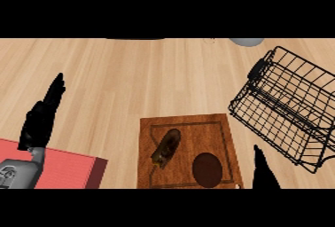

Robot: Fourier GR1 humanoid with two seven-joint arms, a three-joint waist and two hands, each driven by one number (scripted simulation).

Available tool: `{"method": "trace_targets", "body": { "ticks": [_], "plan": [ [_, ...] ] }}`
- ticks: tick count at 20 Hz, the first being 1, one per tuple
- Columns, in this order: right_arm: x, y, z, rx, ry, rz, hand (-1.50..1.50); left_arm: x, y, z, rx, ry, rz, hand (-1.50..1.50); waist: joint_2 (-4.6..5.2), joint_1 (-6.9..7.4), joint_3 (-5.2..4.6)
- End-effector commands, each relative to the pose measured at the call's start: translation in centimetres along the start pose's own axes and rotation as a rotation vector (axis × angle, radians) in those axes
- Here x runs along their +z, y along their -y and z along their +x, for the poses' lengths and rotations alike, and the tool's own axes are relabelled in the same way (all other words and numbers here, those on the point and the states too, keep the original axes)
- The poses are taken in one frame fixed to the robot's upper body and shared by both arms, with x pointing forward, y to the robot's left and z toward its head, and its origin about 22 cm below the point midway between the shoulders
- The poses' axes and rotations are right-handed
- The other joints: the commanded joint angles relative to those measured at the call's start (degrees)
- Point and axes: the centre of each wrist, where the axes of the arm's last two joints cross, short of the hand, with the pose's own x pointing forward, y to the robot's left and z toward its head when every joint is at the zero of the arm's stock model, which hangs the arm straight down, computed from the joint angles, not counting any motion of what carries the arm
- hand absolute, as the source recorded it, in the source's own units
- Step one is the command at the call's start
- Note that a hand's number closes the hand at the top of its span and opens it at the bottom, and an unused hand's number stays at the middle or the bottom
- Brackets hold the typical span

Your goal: Pick the cupcake from the cutting board and place it in the tiered basket

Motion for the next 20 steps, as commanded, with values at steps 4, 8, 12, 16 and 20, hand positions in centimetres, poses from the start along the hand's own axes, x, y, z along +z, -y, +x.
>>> {"method": "trace_targets", "body": {
  "ticks": [4,8,12,16,20],
  "plan": [
    [1.6,-1.3,2.4,0.084,-0.197,-0.001,-1.50,-0.2,-0.3,-0.1,-0.003,0.003,0.014,0.00,-0.07,-0.49,0.06],
    [2.1,-3.1,2.7,0.080,-0.213,0.009,-1.50,-0.4,-1.1,-0.2,0.000,0.006,0.002,0.00,0.03,-0.33,0.16],
    [0.7,-3.1,3.2,0.073,-0.241,0.013,-1.50,-0.7,0.1,0.8,0.015,0.008,-0.010,0.00,0.13,-0.07,0.27],
    [1.0,-3.2,2.6,0.097,-0.256,0.030,-1.50,0.1,-0.7,-0.7,0.000,-0.010,-0.008,0.00,0.05,0.00,0.25],
    [1.3,-3.1,2.9,0.092,-0.239,0.037,-1.50,0.3,-0.4,-0.5,0.000,-0.005,0.003,0.00,-0.02,-0.03,0.25]
  ]
}}
